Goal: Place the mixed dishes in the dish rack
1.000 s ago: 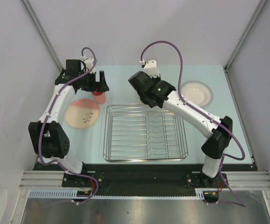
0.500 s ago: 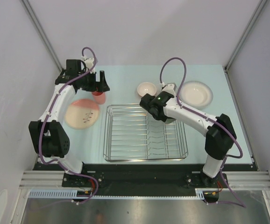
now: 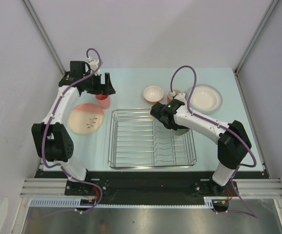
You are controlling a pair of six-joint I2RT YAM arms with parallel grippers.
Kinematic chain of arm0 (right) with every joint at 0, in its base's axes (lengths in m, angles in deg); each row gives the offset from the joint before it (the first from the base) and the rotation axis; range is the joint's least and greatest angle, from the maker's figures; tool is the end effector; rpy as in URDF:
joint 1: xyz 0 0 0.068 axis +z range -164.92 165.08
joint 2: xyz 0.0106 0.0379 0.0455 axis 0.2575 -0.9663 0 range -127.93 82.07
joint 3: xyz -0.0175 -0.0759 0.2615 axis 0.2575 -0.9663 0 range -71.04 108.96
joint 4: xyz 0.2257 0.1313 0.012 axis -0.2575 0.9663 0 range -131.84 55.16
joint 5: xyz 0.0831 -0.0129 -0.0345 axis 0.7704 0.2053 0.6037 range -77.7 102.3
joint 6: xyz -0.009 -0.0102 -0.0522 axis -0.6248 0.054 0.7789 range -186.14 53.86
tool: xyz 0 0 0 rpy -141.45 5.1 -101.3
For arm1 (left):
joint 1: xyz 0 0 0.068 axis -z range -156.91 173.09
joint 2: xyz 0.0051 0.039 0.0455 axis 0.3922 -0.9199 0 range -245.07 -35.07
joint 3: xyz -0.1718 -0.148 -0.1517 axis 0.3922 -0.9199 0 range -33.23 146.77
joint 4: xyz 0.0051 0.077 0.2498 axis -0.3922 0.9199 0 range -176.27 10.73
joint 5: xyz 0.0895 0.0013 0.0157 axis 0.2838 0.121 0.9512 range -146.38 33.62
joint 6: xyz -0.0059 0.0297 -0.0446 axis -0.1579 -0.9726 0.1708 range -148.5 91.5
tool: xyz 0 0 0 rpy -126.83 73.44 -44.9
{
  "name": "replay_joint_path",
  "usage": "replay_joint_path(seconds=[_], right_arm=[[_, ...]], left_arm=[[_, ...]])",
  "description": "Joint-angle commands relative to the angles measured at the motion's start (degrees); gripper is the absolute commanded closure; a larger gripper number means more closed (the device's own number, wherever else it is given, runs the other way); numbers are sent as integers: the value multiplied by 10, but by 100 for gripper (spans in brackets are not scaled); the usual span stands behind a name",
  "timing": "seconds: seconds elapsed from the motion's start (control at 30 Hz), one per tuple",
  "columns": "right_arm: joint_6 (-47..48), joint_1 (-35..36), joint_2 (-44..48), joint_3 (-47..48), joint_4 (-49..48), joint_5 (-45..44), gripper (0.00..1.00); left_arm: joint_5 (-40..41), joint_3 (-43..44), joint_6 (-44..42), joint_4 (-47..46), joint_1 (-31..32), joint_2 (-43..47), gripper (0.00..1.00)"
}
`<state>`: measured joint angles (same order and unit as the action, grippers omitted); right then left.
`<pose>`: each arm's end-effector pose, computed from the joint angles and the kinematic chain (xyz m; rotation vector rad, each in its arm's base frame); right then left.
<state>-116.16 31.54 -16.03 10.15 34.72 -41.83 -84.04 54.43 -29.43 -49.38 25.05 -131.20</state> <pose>0.2298 0.1999 0.2663 0.0364 2.3379 -0.8482 0.3727 -0.0292 0.3242 0.2914 2.3016 -0.5768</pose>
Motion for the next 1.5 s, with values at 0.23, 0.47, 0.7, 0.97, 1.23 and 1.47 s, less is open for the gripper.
replay_joint_path(seconds=[0.23,0.47,0.7,0.97,1.23,1.47], right_arm=[[-3,46,-83,13,106,-20,93],[-9,69,-64,52,105,-19,20],[50,66,-13,191,94,-22,3],[167,-34,-122,401,-87,96,4],[182,-116,-203,434,-291,288,7],[150,-117,-397,673,-162,239,14]], left_arm=[[-13,11,5,-20,-4,12,1],[-18,12,6,-20,-4,10,1],[-17,9,6,-20,-4,14,1],[-19,10,6,-21,-4,17,1],[-19,23,6,-9,-4,17,1],[-17,21,6,-9,-5,14,1]])
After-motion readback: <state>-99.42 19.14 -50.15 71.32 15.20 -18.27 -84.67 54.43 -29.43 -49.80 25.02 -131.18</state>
